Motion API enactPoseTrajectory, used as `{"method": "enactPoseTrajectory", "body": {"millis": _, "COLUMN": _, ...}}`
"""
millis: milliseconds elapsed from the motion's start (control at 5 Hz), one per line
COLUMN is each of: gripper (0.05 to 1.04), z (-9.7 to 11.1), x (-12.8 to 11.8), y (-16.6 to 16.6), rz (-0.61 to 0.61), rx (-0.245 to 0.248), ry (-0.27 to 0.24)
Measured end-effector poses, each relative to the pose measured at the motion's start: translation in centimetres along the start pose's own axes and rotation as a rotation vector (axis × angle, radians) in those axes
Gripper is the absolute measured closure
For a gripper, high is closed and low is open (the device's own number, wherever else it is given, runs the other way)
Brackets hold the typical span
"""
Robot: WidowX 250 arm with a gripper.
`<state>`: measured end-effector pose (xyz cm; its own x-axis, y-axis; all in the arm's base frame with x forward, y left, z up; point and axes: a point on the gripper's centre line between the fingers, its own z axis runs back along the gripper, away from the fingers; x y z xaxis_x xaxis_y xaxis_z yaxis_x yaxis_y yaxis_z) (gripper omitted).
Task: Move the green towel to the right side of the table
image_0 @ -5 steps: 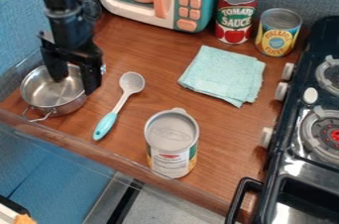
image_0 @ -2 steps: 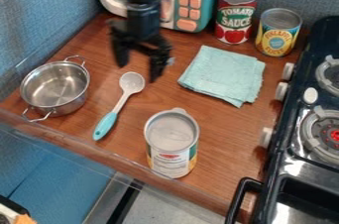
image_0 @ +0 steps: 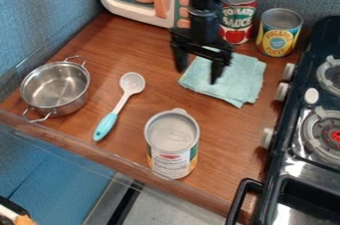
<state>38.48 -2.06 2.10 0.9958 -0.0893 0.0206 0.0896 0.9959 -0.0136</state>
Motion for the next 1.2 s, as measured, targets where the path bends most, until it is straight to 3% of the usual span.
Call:
{"method": "enactPoseTrajectory", "body": {"millis": 400, "gripper": 0.083, "z": -0.8, "x": 4.3, "y": -2.9, "rz": 0.027, "rx": -0.003, "ry": -0.046}}
{"method": "enactPoseTrajectory", "body": {"millis": 1200, "gripper": 0.083, "z": -2.4, "x": 4.6, "y": 0.7, "rz": 0.045, "rx": 0.108, "ry": -0.015}}
